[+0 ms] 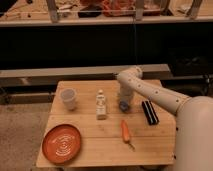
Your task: Place the white sponge in the ceramic bowl
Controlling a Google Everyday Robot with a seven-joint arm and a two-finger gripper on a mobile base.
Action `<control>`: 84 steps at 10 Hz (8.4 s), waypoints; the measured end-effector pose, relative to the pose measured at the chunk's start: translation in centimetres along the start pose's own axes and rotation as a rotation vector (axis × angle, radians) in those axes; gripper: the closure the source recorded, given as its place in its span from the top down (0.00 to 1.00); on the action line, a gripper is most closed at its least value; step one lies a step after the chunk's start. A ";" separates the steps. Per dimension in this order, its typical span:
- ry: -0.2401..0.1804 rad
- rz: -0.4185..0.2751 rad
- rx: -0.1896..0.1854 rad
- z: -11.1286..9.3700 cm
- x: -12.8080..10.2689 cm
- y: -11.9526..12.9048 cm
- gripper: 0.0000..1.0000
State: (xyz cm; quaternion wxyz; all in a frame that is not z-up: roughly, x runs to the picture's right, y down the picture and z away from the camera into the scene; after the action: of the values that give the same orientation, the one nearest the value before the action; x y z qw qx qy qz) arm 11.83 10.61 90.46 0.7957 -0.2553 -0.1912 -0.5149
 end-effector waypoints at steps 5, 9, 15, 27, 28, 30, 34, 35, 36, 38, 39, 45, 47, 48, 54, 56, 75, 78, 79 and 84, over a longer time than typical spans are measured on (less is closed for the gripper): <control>0.035 -0.068 -0.009 -3.0 -2.6 -3.0 0.02; 0.074 -0.119 -0.014 -4.7 -5.5 -5.4 0.02; 0.120 -0.249 -0.024 -7.5 -10.3 -8.3 0.02; 0.155 -0.479 -0.020 -8.0 -18.9 -11.1 0.02; 0.153 -0.495 -0.014 -7.9 -19.9 -12.1 0.02; 0.146 -0.529 0.003 -7.5 -21.5 -13.6 0.02; 0.134 -0.590 0.010 -6.8 -23.6 -15.1 0.02; 0.130 -0.614 0.009 -6.6 -24.5 -15.9 0.02; 0.127 -0.623 0.007 -6.5 -24.7 -16.0 0.02; 0.119 -0.644 -0.001 -6.4 -25.3 -16.0 0.02; 0.110 -0.662 0.001 -6.2 -26.0 -16.5 0.02; 0.078 -0.713 -0.011 -5.5 -27.5 -16.8 0.02; 0.069 -0.727 -0.014 -5.3 -28.1 -16.9 0.02; 0.065 -0.737 -0.013 -5.2 -28.4 -17.2 0.02; 0.042 -0.769 -0.024 -4.7 -29.7 -17.2 0.02; 0.035 -0.776 -0.027 -4.5 -30.2 -17.3 0.02; -0.007 -0.828 -0.060 -4.2 -32.3 -17.3 0.02; -0.012 -0.834 -0.064 -4.2 -32.6 -17.2 0.02; -0.014 -0.837 -0.066 -4.2 -32.7 -17.2 0.02; -0.021 -0.843 -0.074 -4.2 -33.0 -17.0 0.09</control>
State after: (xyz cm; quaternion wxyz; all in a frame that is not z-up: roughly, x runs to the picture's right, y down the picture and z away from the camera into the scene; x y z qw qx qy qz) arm -16.68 26.11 71.97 0.5036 -0.1885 -0.2685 -0.7992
